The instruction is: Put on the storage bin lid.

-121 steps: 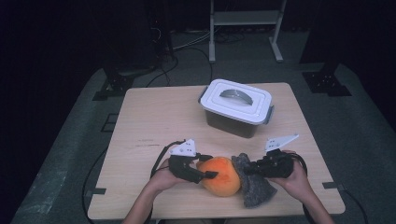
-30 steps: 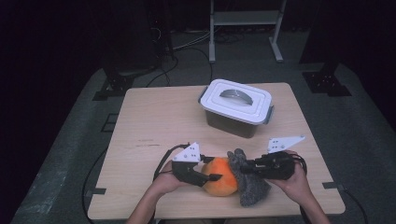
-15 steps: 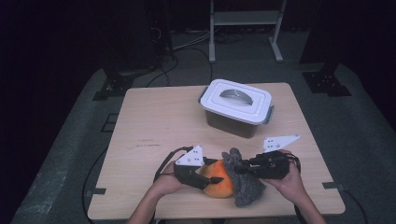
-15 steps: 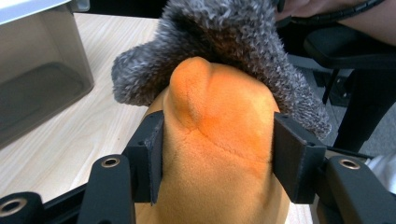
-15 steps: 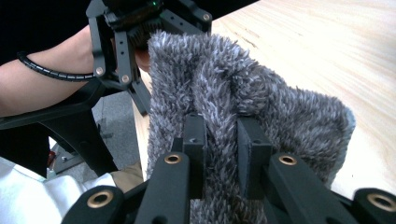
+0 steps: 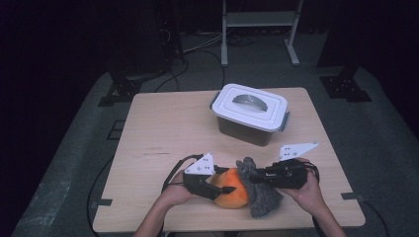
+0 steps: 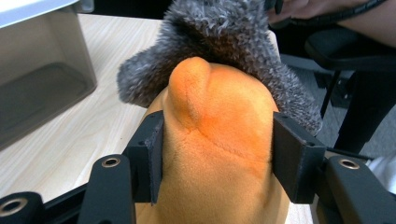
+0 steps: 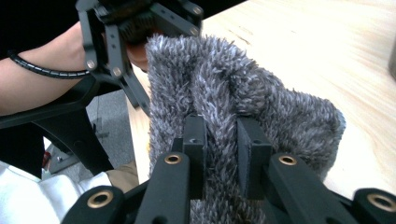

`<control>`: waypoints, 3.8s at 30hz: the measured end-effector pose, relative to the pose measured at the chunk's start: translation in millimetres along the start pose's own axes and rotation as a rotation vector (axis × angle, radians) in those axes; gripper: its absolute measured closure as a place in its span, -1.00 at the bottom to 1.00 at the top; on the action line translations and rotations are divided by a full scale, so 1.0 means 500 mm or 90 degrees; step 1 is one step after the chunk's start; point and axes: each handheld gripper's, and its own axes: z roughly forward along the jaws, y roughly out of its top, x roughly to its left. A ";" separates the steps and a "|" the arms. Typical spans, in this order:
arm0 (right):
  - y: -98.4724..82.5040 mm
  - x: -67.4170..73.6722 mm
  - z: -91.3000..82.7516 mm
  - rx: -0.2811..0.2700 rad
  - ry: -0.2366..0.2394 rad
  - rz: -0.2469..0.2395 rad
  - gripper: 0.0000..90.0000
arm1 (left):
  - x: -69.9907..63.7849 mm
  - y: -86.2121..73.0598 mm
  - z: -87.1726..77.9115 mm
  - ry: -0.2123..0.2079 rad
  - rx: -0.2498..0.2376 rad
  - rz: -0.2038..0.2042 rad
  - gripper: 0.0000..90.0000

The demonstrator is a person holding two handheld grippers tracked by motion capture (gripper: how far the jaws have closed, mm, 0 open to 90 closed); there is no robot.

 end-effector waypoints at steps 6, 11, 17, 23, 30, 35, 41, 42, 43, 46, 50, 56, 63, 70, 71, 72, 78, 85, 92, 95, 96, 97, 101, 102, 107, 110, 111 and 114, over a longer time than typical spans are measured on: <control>0.017 0.020 0.000 -0.003 0.010 -0.024 0.68 | -0.018 0.008 0.013 -0.004 0.012 0.038 -0.08; 0.024 0.032 0.004 0.013 0.028 -0.035 0.67 | -0.035 0.014 0.025 -0.019 0.039 0.089 -0.11; 0.004 0.005 0.001 0.019 0.036 0.000 0.68 | -0.029 0.010 0.020 -0.019 0.036 0.082 -0.11; -0.020 -0.023 -0.002 0.034 0.036 0.034 0.68 | -0.013 0.000 0.009 -0.019 0.021 0.059 -0.12; -0.037 -0.037 -0.007 0.048 0.025 0.053 0.68 | 0.010 -0.012 -0.005 -0.005 -0.006 0.002 -0.12; -0.017 -0.014 -0.007 0.028 0.014 0.020 0.68 | 0.010 -0.011 -0.002 -0.002 -0.008 -0.005 -0.13; -0.023 -0.020 -0.005 0.036 0.004 0.023 0.68 | 0.018 -0.009 -0.012 0.012 -0.020 -0.033 -0.07; -0.027 -0.024 -0.005 0.039 0.000 0.027 0.68 | 0.020 -0.009 -0.015 0.016 -0.022 -0.036 -0.06; -0.027 -0.024 -0.005 0.039 0.000 0.027 0.68 | 0.020 -0.009 -0.015 0.016 -0.022 -0.036 -0.06; -0.038 -0.030 0.003 0.047 -0.025 0.027 0.68 | 0.021 -0.007 -0.021 0.030 -0.015 -0.036 -0.05; -0.019 -0.014 0.002 0.011 -0.012 0.011 0.68 | 0.013 -0.003 -0.009 0.031 -0.008 -0.024 -0.05; -0.007 0.000 0.011 -0.005 -0.008 -0.007 0.68 | 0.006 0.001 0.004 0.037 0.004 -0.005 -0.08; -0.019 -0.009 0.020 0.010 -0.013 -0.001 0.68 | 0.014 -0.007 0.008 0.024 -0.005 -0.015 -0.39; -0.032 -0.022 0.015 0.018 -0.022 0.014 0.68 | 0.037 -0.034 0.002 0.015 0.017 -0.051 -0.71; -0.034 -0.025 0.014 0.020 -0.022 0.016 0.68 | 0.037 -0.034 0.002 0.015 0.017 -0.051 -0.71; -0.036 -0.029 0.012 0.021 -0.026 0.020 0.68 | 0.046 -0.046 0.006 0.002 0.032 -0.064 -0.68; -0.047 -0.048 0.005 0.028 -0.008 0.045 0.67 | 0.045 -0.049 0.006 0.002 0.026 -0.058 -0.29; -0.047 -0.050 -0.007 0.031 -0.018 0.054 0.68 | 0.045 -0.045 0.002 0.011 0.023 -0.064 -0.23; -0.013 -0.020 -0.008 -0.006 -0.029 0.011 0.69 | 0.033 -0.033 0.009 0.016 0.037 -0.044 -0.21; -0.011 -0.017 -0.009 -0.008 -0.030 0.012 0.69 | 0.033 -0.032 0.008 0.020 0.034 -0.045 -0.19; -0.012 -0.018 -0.009 -0.009 -0.030 0.012 0.69 | 0.033 -0.030 0.006 0.022 0.034 -0.044 -0.17; -0.012 -0.018 -0.009 -0.009 -0.030 0.012 0.69 | 0.033 -0.030 0.006 0.022 0.034 -0.044 -0.15; -0.025 -0.031 -0.003 0.000 -0.023 0.030 0.69 | 0.033 -0.026 0.000 0.034 0.031 -0.042 -0.14; -0.030 -0.035 0.001 0.006 -0.020 0.036 0.69 | 0.035 -0.026 -0.005 0.038 0.029 -0.043 -0.14; -0.043 -0.047 0.004 0.028 -0.023 0.054 0.70 | 0.036 -0.025 -0.011 0.045 0.030 -0.045 -0.14; -0.030 -0.038 -0.008 0.003 -0.030 0.042 0.70 | 0.035 -0.024 -0.010 0.045 0.030 -0.044 -0.13; -0.021 -0.032 -0.014 -0.010 -0.032 0.036 0.70 | 0.031 -0.022 -0.005 0.046 0.031 -0.039 -0.13; -0.006 -0.018 -0.018 -0.027 -0.038 0.016 0.69 | 0.024 -0.017 0.004 0.044 0.035 -0.028 -0.14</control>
